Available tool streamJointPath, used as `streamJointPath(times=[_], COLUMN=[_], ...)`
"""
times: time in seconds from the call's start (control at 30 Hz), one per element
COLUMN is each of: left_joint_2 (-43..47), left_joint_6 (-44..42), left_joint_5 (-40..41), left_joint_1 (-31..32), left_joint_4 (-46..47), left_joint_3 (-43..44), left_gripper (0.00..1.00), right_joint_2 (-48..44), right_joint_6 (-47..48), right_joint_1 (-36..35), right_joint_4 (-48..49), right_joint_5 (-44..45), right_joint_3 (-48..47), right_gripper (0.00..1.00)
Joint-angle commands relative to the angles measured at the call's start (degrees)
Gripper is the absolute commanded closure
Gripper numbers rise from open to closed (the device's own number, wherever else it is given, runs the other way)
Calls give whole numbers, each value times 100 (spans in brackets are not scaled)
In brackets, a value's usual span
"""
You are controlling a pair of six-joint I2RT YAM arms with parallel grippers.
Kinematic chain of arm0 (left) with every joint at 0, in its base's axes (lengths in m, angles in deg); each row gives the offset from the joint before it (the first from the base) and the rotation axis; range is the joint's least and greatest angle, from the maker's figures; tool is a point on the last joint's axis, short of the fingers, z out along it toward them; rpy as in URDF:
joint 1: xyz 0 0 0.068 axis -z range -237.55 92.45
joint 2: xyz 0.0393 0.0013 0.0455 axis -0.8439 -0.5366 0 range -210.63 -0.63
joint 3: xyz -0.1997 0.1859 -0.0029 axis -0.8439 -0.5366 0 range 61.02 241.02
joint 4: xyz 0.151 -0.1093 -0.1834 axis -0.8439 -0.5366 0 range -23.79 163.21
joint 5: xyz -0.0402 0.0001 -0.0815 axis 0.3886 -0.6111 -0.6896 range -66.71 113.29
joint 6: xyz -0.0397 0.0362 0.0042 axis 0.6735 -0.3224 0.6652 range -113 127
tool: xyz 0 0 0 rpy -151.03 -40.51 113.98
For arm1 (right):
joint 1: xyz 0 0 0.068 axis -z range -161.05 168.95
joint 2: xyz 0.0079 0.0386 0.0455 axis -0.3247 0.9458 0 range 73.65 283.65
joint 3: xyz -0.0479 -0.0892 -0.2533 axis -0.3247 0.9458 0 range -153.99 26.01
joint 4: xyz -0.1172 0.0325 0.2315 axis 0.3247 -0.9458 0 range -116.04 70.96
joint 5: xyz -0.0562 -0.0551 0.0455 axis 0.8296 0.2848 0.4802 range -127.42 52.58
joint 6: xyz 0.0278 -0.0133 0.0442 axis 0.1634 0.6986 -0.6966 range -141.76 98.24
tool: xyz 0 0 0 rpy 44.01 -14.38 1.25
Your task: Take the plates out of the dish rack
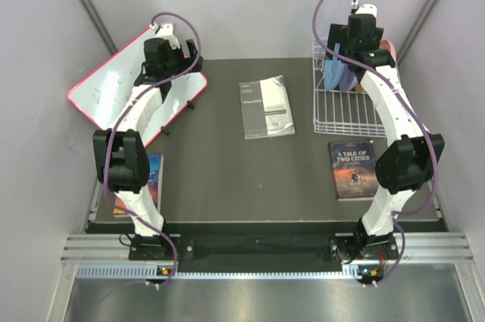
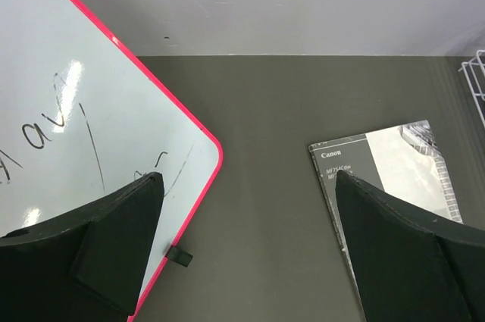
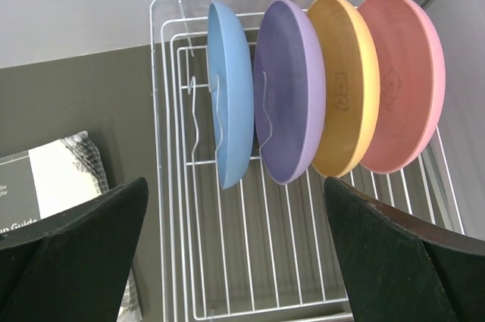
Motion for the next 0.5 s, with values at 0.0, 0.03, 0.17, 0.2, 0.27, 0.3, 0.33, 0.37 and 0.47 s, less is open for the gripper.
streamJointPath(times=[0.0,0.03,0.17,0.2,0.27,0.3,0.33,0.37,0.47], left_joint_2=[-26,-44,-105,-149,-184,-193,-176,-150,9], left_joint_6=[-63,-37,174,209,245,288,289,306,341], left_joint_5=[351,343,684,668,424,335,282,124,79], left_joint_1=[58,49,32,23,-47,-74,-83,-83,-13], left_joint_4=[300,291,142,141,-96,-114,-96,69,553], left_joint_3=[-20,-19,95,191,262,288,254,184,-203], left_gripper=[1,1,1,1,1,1,1,1,1], right_joint_2=[-1,-1,165,183,270,315,402,455,640], right_joint_6=[140,157,244,289,386,377,342,333,333], right_joint_1=[57,57,49,49,57,49,57,57,57], right_joint_4=[320,390,452,522,515,497,488,497,497], right_joint_5=[-76,-68,275,284,222,240,275,310,354], right_joint_3=[-120,-93,-207,-164,-250,-303,-417,-470,-724], right_gripper=[0,0,0,0,0,0,0,0,0])
